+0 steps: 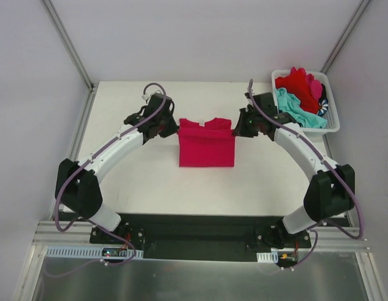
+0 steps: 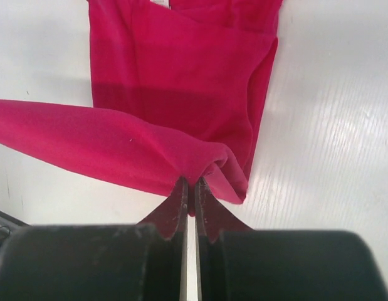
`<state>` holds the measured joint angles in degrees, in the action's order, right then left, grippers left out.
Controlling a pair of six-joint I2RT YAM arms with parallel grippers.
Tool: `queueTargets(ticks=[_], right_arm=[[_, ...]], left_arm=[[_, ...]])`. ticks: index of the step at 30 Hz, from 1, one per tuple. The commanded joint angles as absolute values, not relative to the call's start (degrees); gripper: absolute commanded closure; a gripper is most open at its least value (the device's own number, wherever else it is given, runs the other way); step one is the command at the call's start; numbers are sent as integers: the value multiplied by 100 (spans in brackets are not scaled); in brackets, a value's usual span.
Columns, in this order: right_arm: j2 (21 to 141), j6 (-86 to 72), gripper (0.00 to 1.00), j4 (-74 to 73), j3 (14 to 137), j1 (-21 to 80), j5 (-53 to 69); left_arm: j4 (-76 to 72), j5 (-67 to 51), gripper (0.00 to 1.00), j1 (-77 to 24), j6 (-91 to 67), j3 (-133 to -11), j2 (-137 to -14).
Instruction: Fold and stack the t-shirts
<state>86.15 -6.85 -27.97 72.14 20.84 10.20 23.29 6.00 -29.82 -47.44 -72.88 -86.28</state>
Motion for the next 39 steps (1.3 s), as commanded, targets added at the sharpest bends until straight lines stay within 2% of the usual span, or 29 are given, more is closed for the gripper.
queueTargets(ticks=[1,15,33,36,38,39], right_arm=[[9087,-229,100,-2593,7716,1943,1142],[10502,-105,100,-2074,8541,1617,1538],[11213,-62,100,-2144,9641,1538,1810],[11599,-35,91,-2127,10001,1521,1986],[11846,-35,79,-2171,10255,1512,1960],[12143,-70,65,-2214,10587,1503,1951]], left_arm=[[2040,694,100,-2751,-4518,-7628,-9096],[1802,571,100,-2391,-4245,-8586,-10537],[1819,291,100,-2118,-4105,-9430,-11029],[1828,343,100,-2066,-4192,-9597,-11284],[1846,360,100,-2004,-4263,-9667,-11503],[1863,369,95,-1978,-4271,-9842,-11609]])
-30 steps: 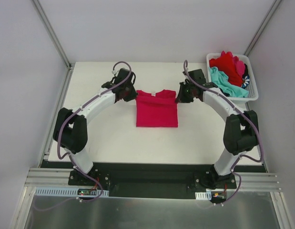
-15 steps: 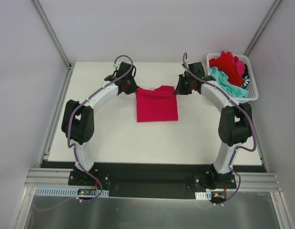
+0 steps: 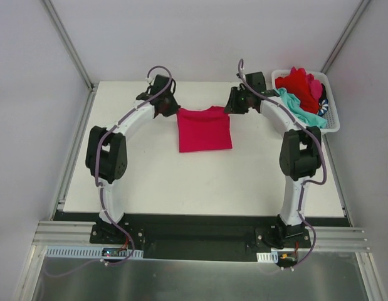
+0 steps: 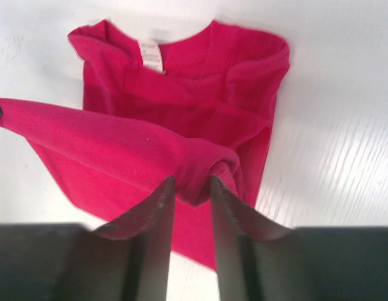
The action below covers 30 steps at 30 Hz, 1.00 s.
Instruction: Fold and stack the t-shirts
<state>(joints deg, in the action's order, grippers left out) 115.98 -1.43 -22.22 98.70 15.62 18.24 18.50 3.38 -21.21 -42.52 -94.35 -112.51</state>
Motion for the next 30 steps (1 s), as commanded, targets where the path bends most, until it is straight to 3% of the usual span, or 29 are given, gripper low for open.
queueTargets(ticks=[1,2,3,7,11,14,20,22,30], right_arm=[[12286,-123,55,-2258,10808,1486,1986],[12426,-201,45,-2415,11037,1442,2056],[12515,-315,23,-2478,11439,1407,2144],[12149,-510,5,-2417,11646,1327,2181],[11368,-553,4,-2207,10927,1309,2434],[10796,-571,4,-1767,9767,1353,2655],[10713,-317,16,-1415,8614,1380,2250],[10933,-255,23,-1415,8718,1380,2233],[11724,-105,28,-1389,9675,1380,2110]], left_arm=[[1968,326,79,-1934,-4263,-10000,-11741],[2073,256,57,-1803,-4245,-10211,-12029],[2205,168,1,-1732,-4245,-10718,-12171],[2803,-483,1,-1477,-3938,-11776,-12402],[2865,-754,1,-1424,-3692,-11515,-11648],[2857,-1062,1,-1441,-3762,-10638,-11286],[2708,-1169,10,-1547,-3814,-9722,-11206],[2593,-1125,13,-1547,-3823,-9712,-11346],[1995,-1028,15,-1538,-3683,-9940,-11838]])
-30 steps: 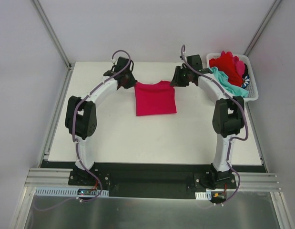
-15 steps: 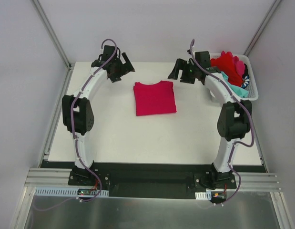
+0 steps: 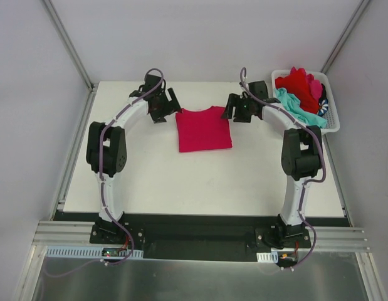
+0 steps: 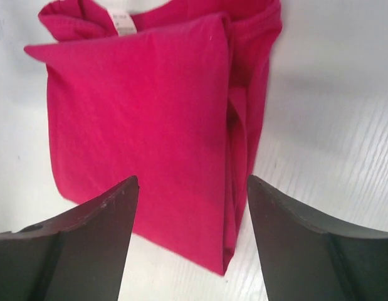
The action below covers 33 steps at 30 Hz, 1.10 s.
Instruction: Fold and stack the t-shirts
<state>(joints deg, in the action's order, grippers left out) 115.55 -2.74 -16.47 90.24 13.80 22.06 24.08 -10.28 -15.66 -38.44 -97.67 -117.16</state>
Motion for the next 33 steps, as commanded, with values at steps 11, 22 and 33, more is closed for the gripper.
queueTargets(ticks=[11,22,33], right_arm=[[12497,-500,32,-686,10001,1380,1846],[12674,-685,37,-246,10142,1450,1688],[13192,-879,43,-132,10547,1573,1767]], left_arm=[[1679,-976,29,-1529,-3893,-10696,-12805],[1477,-1002,50,-1529,-3973,-10898,-13051],[1327,-1046,61,-1529,-4034,-10969,-13254]])
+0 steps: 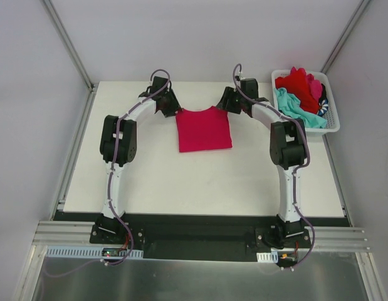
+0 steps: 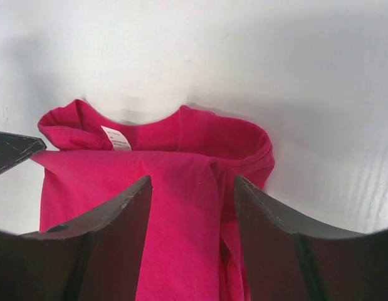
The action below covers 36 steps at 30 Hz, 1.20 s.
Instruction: Fold and stack the t-shirts
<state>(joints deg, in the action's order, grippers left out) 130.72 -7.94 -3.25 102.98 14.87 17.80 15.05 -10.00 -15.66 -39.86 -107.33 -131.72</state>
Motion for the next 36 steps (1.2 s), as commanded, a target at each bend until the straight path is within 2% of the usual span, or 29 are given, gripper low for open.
queueTargets(ticks=[1,3,6,8,12,15,23,36], right_arm=[[13218,-905,43,-132,10590,1565,1784],[13280,-914,45,-132,10600,1573,1767],[13263,-923,56,-123,10573,1573,1723],[13210,-914,69,-27,10451,1582,1662],[13017,-879,96,167,10354,1582,1556],[12755,-835,99,281,10162,1591,1512],[12024,-774,100,756,9440,1582,1485],[12102,-686,99,607,9290,1442,1388]], left_arm=[[1318,-1063,63,-1529,-4043,-10986,-13263],[1292,-1107,66,-1529,-4060,-10995,-13306],[1248,-1116,84,-1529,-4069,-11004,-13307],[1222,-1151,99,-1529,-4034,-11004,-13272],[976,-1239,100,-1529,-3964,-10899,-13140],[853,-1248,100,-1538,-3938,-10785,-12956],[554,-1195,100,-1547,-3920,-10494,-12428],[290,-1310,100,-1652,-3998,-10670,-12744]])
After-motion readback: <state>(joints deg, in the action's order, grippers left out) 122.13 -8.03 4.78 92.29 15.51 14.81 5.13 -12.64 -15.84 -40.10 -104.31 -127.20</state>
